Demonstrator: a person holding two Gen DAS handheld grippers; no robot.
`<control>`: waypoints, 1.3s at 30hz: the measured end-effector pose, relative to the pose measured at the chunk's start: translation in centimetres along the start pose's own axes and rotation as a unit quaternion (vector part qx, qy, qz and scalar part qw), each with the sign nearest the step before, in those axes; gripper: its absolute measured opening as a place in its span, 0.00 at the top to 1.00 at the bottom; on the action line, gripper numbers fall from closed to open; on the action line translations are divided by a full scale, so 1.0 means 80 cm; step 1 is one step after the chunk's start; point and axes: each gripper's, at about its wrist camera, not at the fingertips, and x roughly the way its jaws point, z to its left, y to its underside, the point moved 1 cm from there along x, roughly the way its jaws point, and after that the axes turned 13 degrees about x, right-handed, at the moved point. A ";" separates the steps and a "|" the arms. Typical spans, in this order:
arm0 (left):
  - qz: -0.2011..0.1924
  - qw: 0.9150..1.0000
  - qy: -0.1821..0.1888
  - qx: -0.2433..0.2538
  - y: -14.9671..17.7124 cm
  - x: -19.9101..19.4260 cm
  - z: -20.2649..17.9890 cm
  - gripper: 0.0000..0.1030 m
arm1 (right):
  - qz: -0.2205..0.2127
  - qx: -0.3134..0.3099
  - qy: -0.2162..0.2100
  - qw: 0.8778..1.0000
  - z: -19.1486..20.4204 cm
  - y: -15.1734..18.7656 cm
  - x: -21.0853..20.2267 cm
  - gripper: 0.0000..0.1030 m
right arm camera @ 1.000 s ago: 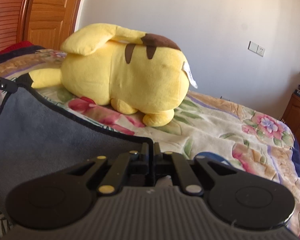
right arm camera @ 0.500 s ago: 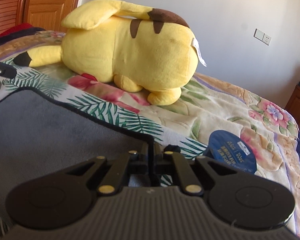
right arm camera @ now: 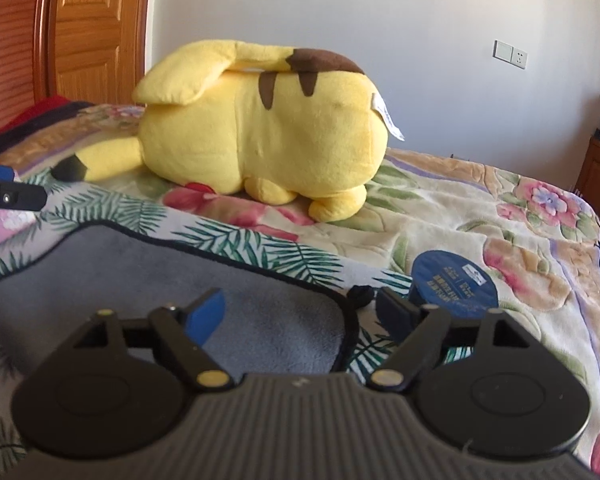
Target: Fold towel
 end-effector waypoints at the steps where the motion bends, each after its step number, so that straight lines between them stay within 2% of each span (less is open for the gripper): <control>1: -0.002 1.000 0.001 0.001 -0.003 -0.007 -0.001 0.21 | -0.001 0.003 0.000 1.000 0.001 -0.001 -0.006 0.14; 2: -0.005 1.000 0.001 0.002 -0.005 -0.013 -0.001 0.20 | -0.002 0.006 -0.001 1.000 0.002 -0.002 -0.012 0.13; 4: -0.008 1.000 -0.002 0.006 -0.011 -0.027 -0.003 0.19 | -0.001 0.011 -0.001 1.000 0.003 -0.005 -0.022 0.01; 5: -0.010 1.000 -0.004 0.008 -0.014 -0.033 -0.003 0.19 | -0.004 0.013 -0.001 1.000 0.003 -0.006 -0.028 0.00; 10: -0.014 1.000 -0.002 0.009 -0.024 -0.073 -0.003 0.18 | -0.006 0.035 -0.002 0.999 0.003 -0.015 -0.064 0.00; 29: -0.041 0.998 -0.005 0.039 -0.073 -0.225 -0.017 0.18 | -0.044 0.048 -0.006 0.998 0.024 -0.052 -0.204 0.00; 39: -0.047 0.998 -0.005 0.052 -0.077 -0.293 -0.029 0.18 | -0.066 0.051 -0.004 0.997 0.031 -0.059 -0.268 0.00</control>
